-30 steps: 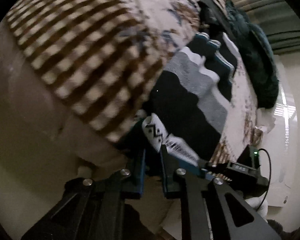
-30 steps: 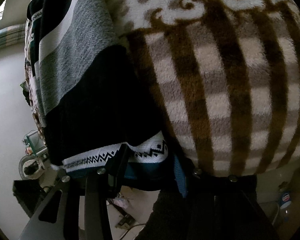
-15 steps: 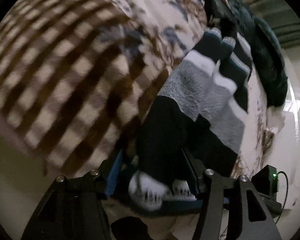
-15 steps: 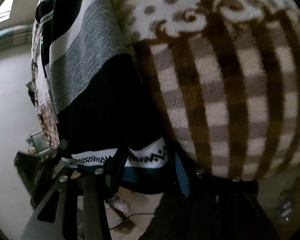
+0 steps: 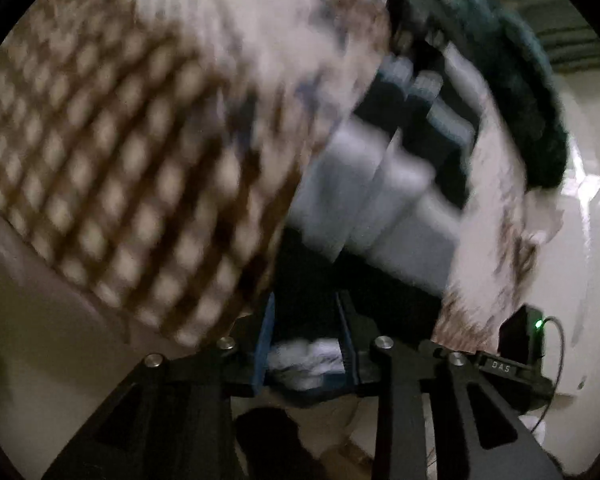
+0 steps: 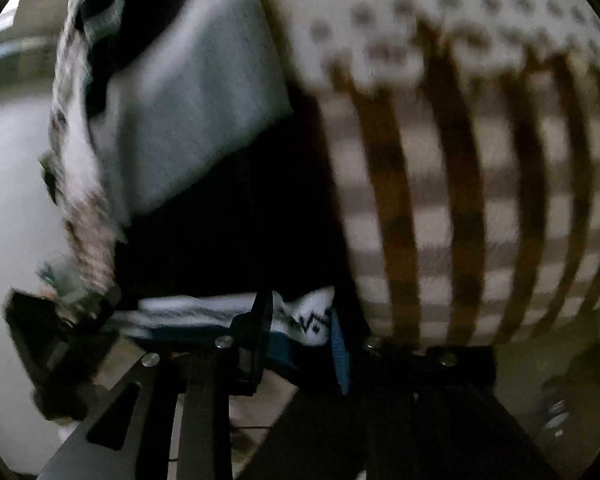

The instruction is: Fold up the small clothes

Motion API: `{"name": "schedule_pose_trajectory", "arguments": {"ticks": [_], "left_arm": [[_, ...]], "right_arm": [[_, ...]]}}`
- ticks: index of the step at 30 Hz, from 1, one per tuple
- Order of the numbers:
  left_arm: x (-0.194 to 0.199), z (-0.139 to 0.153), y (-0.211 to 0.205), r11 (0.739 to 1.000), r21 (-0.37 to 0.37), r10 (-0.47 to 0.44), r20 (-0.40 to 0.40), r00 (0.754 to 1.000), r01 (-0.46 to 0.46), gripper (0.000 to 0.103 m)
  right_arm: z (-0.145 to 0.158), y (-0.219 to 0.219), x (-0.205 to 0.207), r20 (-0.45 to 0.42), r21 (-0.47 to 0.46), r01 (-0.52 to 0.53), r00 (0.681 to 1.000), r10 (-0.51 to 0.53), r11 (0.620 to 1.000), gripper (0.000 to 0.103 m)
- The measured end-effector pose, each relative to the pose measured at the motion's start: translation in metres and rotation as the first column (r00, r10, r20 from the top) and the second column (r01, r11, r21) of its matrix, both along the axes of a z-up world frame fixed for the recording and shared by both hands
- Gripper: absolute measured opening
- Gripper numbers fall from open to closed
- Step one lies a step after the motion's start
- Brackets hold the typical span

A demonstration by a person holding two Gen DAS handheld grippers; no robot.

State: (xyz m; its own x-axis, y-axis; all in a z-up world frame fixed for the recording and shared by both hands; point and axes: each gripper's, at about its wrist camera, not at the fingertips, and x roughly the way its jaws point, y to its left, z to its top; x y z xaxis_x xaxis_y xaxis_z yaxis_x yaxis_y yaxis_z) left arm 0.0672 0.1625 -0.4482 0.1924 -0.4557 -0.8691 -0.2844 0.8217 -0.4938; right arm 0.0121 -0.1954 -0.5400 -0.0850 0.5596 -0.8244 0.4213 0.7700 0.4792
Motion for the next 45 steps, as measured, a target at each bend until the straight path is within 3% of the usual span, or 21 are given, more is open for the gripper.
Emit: {"name": "schedule_pose_trajectory", "arguments": {"ticks": [4, 9, 12, 14, 18, 21, 23, 24, 26, 27, 30, 32, 34, 36, 38, 39, 41, 42, 45], "left_arm": [[0.06, 0.046, 0.017, 1.0, -0.005, 0.013, 0.121, 0.993, -0.013, 0.06], [0.205, 0.061, -0.012, 0.997, 0.016, -0.076, 0.27, 0.96, 0.074, 0.06], [0.284, 0.05, -0.036, 0.992, 0.035, -0.127, 0.296, 0.947, 0.122, 0.06], [0.338, 0.028, -0.054, 0.987, 0.028, -0.161, 0.26, 0.952, 0.159, 0.06], [0.409, -0.022, -0.084, 0.978, 0.078, -0.203, 0.171, 0.964, 0.192, 0.06], [0.437, -0.046, -0.096, 0.967, 0.132, -0.237, 0.155, 0.959, 0.217, 0.055], [0.443, -0.048, -0.096, 0.965, 0.151, -0.241, 0.205, 0.949, 0.213, 0.002], [0.446, -0.048, -0.095, 0.965, 0.152, -0.244, 0.206, 0.948, 0.215, 0.0], [0.451, -0.039, -0.091, 0.968, 0.146, -0.234, 0.244, 0.941, 0.203, 0.0], [0.457, -0.037, -0.091, 0.967, 0.155, -0.237, 0.249, 0.939, 0.203, 0.0], [0.471, -0.039, -0.09, 0.962, 0.174, -0.25, 0.237, 0.939, 0.212, 0.0], [0.485, -0.049, -0.095, 0.953, 0.217, -0.258, 0.221, 0.941, 0.211, 0.0], [0.494, -0.058, -0.094, 0.957, 0.205, -0.245, 0.196, 0.949, 0.205, 0.0], [0.499, -0.061, -0.09, 0.974, 0.12, -0.212, 0.171, 0.962, 0.193, 0.0], [0.495, -0.056, -0.087, 0.983, 0.055, -0.184, 0.17, 0.968, 0.177, 0.003], [0.493, -0.053, -0.087, 0.983, 0.048, -0.181, 0.173, 0.968, 0.175, 0.008], [0.487, -0.048, -0.089, 0.982, 0.02, -0.189, 0.191, 0.963, 0.189, 0.026], [0.485, -0.049, -0.092, 0.979, 0.027, -0.205, 0.192, 0.96, 0.203, 0.043], [0.485, -0.056, -0.105, 0.958, 0.12, -0.279, 0.173, 0.944, 0.261, 0.047]], "right_arm": [[0.063, -0.026, 0.042, 0.114, -0.026, 0.119, 0.987, -0.116, 0.992, 0.046], [0.109, -0.05, 0.134, 0.229, -0.038, 0.217, 0.952, -0.203, 0.975, 0.053], [0.114, -0.057, 0.208, 0.302, -0.055, 0.237, 0.93, -0.21, 0.97, 0.053], [0.108, -0.064, 0.255, 0.314, -0.048, 0.234, 0.926, -0.207, 0.971, 0.053], [0.081, -0.065, 0.363, 0.344, -0.05, 0.213, 0.921, -0.183, 0.976, 0.053], [0.053, -0.062, 0.426, 0.338, -0.116, 0.154, 0.935, -0.107, 0.981, 0.053], [0.034, -0.061, 0.455, 0.317, -0.11, 0.123, 0.945, -0.083, 0.986, 0.053], [0.023, -0.059, 0.469, 0.303, -0.098, 0.097, 0.951, -0.063, 0.99, 0.052], [0.015, -0.054, 0.483, 0.312, -0.099, 0.052, 0.95, -0.019, 0.994, 0.018], [0.015, -0.051, 0.488, 0.316, -0.127, 0.022, 0.949, 0.019, 0.992, 0.012], [0.013, -0.06, 0.489, 0.334, -0.163, 0.059, 0.943, -0.001, 0.985, 0.01], [0.002, -0.066, 0.491, 0.319, -0.168, 0.085, 0.947, -0.027, 0.982, 0.01], [-0.008, -0.064, 0.488, 0.293, -0.167, 0.071, 0.956, -0.019, 0.983, 0.011], [-0.013, -0.068, 0.492, 0.261, -0.137, 0.065, 0.965, -0.027, 0.988, 0.014], [-0.008, -0.074, 0.494, 0.252, -0.109, 0.064, 0.967, -0.034, 0.992, 0.029], [0.0, -0.077, 0.493, 0.263, -0.109, 0.066, 0.964, -0.035, 0.992, 0.039], [0.019, -0.085, 0.492, 0.317, -0.119, 0.07, 0.948, -0.029, 0.99, 0.044], [0.029, -0.086, 0.495, 0.347, -0.128, 0.062, 0.938, -0.014, 0.99, 0.046], [0.043, -0.072, 0.512, 0.399, -0.157, -0.015, 0.914, 0.077, 0.988, 0.05]]}}
